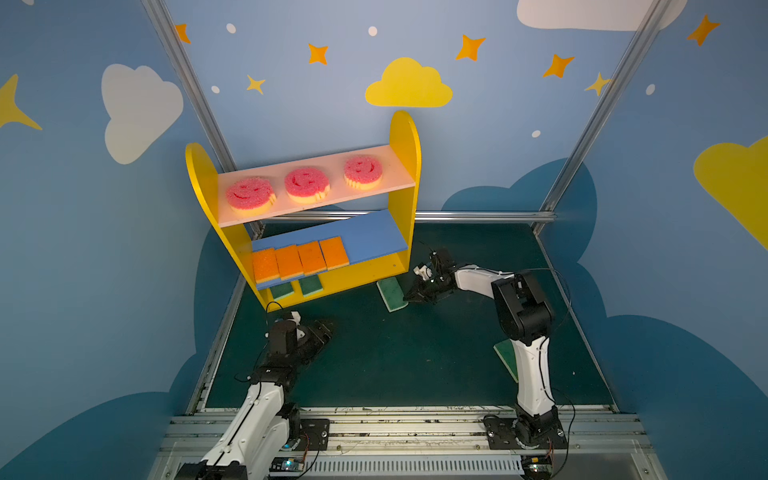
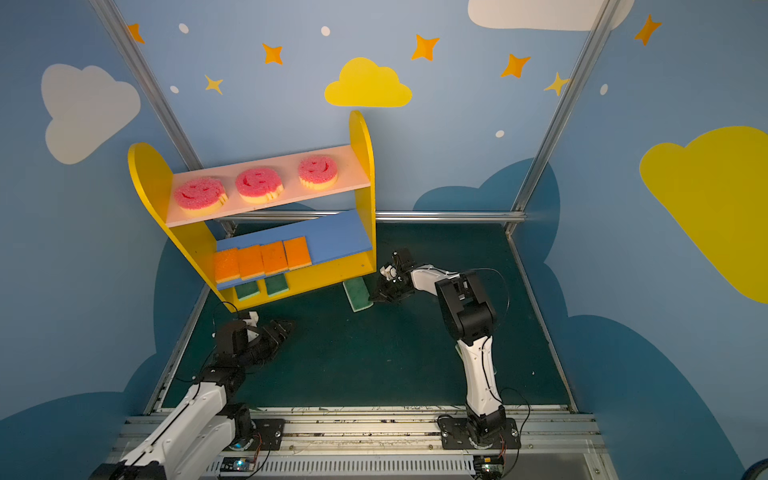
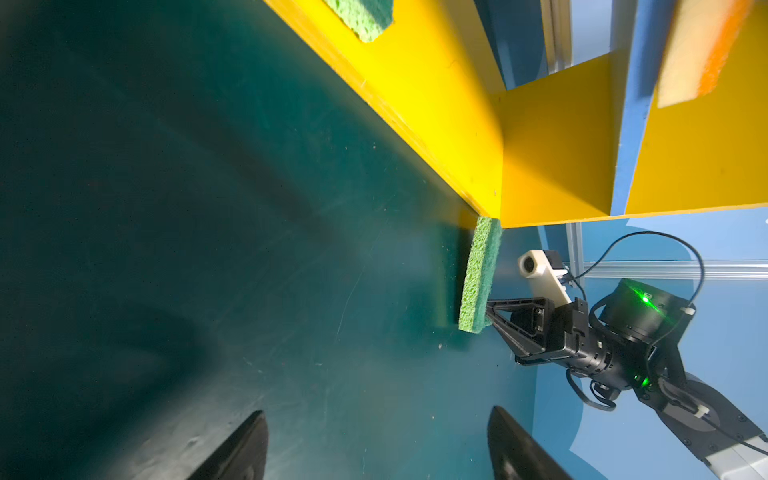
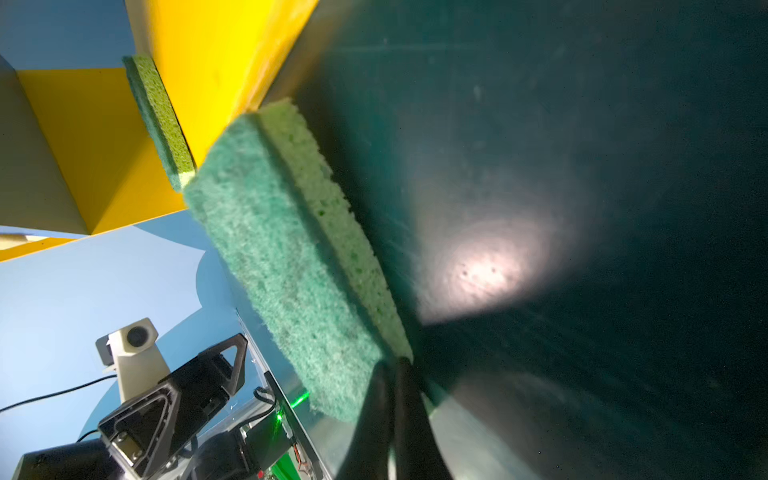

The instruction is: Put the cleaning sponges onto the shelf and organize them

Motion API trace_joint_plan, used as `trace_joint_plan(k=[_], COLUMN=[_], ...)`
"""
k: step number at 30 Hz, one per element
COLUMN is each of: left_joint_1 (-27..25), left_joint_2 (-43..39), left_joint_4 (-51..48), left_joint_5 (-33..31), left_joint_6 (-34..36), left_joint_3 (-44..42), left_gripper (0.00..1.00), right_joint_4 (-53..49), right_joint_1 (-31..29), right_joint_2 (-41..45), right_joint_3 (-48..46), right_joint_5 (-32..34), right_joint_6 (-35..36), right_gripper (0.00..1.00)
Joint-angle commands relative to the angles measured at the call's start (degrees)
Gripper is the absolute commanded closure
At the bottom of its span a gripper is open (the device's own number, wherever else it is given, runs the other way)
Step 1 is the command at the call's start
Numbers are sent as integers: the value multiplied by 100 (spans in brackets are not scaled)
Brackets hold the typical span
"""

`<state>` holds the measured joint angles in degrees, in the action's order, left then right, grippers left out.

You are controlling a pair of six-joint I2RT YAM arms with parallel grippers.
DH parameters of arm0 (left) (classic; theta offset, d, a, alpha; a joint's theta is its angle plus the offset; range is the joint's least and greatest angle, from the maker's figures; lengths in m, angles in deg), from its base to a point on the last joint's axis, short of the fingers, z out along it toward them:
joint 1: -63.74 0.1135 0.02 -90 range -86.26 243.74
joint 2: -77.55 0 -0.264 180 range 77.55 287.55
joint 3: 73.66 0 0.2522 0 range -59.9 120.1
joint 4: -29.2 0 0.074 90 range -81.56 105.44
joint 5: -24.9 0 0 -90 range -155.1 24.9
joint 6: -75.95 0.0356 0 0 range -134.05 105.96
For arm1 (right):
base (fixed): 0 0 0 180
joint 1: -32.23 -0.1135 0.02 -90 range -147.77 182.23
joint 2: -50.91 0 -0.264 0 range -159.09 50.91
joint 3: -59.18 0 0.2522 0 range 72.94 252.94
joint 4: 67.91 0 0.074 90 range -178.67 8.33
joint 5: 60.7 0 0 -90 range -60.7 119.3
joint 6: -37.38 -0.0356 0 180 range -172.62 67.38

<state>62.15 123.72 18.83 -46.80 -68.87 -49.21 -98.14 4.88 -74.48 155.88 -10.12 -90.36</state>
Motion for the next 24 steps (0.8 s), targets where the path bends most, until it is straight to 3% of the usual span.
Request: trace_joint_plan(k=[1,10,15,21,24], left_joint_1=[-23,-333,-1163,-2147,-2801], left_joint_2=[54,6,-76,-61,26], left_joint_4=[-33,-242,-300,636,1024], left_joint_5=[142,75,-729,-1551,-2334], left_joint_6=[157,325,347,-318,-315], left_joint_3=[27,257,441,254,310], left_gripper=[17,18,19,23,24], right_joint_4=[-42,410,937,1961,2407], right_joint_1=[-16,23,141,378,439], right_joint_2=[151,796,1371,2145,2432], right_joint_3=[-185,-723,-1319,-2267,-2643], right_joint_5=[123,-10,-68,-92,-75], right_joint_6=[-172,-634,-1172,-2152,-2660], right_gripper=[100,100,100,100,100])
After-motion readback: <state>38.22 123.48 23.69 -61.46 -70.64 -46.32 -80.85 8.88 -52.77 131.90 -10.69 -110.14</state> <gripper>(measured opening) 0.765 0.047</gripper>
